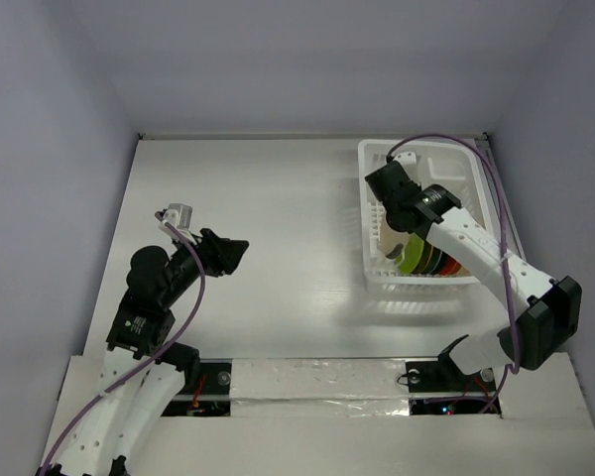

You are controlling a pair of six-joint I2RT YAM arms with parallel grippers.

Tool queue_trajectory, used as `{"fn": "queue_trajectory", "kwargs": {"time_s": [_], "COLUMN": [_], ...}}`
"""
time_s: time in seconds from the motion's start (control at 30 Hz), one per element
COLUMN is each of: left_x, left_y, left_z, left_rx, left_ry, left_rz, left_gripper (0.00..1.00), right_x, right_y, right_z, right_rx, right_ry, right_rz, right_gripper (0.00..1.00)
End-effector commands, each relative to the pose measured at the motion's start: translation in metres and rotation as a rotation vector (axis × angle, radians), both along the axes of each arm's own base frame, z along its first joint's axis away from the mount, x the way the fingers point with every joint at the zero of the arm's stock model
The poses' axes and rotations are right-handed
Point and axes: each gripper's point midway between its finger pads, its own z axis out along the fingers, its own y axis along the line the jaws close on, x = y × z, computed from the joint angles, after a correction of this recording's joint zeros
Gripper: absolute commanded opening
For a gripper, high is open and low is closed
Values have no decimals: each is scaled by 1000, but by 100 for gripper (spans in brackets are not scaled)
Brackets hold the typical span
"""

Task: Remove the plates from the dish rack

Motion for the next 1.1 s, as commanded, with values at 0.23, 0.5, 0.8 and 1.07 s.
{"fn": "queue_trajectory", "kwargs": {"time_s": [0.23,0.5,0.8,1.07], "left_x": [0,0,0,2], "left_y": [3,16,31,29], "left_z": [11,21,26,25], "left_rx": [-3,-9,-13,-13], "left_ry": [-46,-78,-93,-88], "left_rz": [18,94,173,166], "left_gripper": [51,50,50,50], "right_x": [-20,-8,36,39], "right_y": [23,175,320,344], "right_z": [137,134,34,-53], "right_rx": [142,636,776,786], "right_ry": [-369,-369,-177,-46], "right_rz": [-19,436,564,531], "right_gripper": [0,0,0,0]}}
